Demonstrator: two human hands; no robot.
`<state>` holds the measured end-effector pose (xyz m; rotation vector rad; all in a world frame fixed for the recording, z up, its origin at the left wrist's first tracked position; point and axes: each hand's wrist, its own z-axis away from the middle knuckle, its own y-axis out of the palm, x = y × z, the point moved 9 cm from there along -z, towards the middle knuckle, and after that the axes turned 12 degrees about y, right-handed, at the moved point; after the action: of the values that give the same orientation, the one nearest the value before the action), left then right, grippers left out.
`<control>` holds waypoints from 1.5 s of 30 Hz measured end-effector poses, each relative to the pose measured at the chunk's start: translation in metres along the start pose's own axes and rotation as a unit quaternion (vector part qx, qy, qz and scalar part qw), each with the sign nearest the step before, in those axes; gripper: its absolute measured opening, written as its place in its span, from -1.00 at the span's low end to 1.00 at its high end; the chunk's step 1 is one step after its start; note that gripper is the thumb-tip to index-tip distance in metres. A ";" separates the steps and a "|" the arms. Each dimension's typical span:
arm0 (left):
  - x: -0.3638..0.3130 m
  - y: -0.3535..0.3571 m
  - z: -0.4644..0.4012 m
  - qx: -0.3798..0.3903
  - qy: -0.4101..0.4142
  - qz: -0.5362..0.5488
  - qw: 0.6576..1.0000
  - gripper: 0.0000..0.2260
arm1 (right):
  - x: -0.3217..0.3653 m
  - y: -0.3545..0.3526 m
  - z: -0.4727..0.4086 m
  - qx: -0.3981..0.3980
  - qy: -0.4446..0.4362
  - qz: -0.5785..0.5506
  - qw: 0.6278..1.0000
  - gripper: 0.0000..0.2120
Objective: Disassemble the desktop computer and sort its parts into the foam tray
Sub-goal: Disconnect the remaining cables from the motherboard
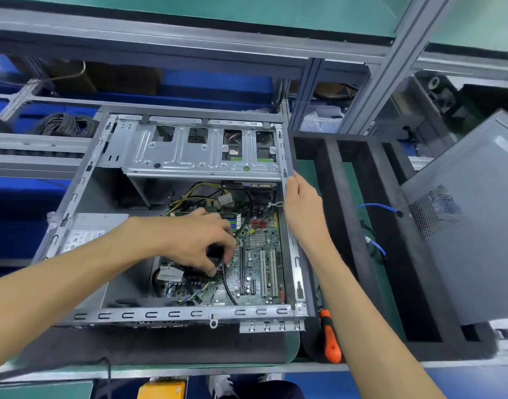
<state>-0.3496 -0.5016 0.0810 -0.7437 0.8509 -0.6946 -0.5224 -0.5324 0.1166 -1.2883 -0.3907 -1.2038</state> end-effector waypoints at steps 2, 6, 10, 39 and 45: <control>0.006 -0.010 -0.002 -0.031 0.002 0.044 0.999 -0.77 | 0.002 -0.001 0.002 0.001 0.000 0.004 1.000 -0.53; 0.016 -0.008 -0.006 0.036 -0.027 0.180 0.983 -0.58 | 0.004 0.000 0.003 0.009 0.000 0.003 1.000 -0.53; 0.016 -0.022 -0.013 -0.029 -0.017 0.263 0.964 -0.47 | 0.005 0.000 0.005 0.012 0.004 0.001 1.000 -0.55; 0.078 -0.010 0.063 -0.065 -0.199 0.066 0.976 -0.78 | 0.020 0.099 0.033 0.134 -0.107 0.514 0.840 -0.81; 0.090 -0.016 0.050 -0.041 -0.204 0.085 0.974 -0.88 | 0.022 0.087 0.021 0.085 -0.092 0.500 0.857 -0.89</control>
<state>-0.2679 -0.5664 0.0797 -0.8401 0.5599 -0.3371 -0.4323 -0.5396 0.0959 -1.1916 0.0700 -0.1546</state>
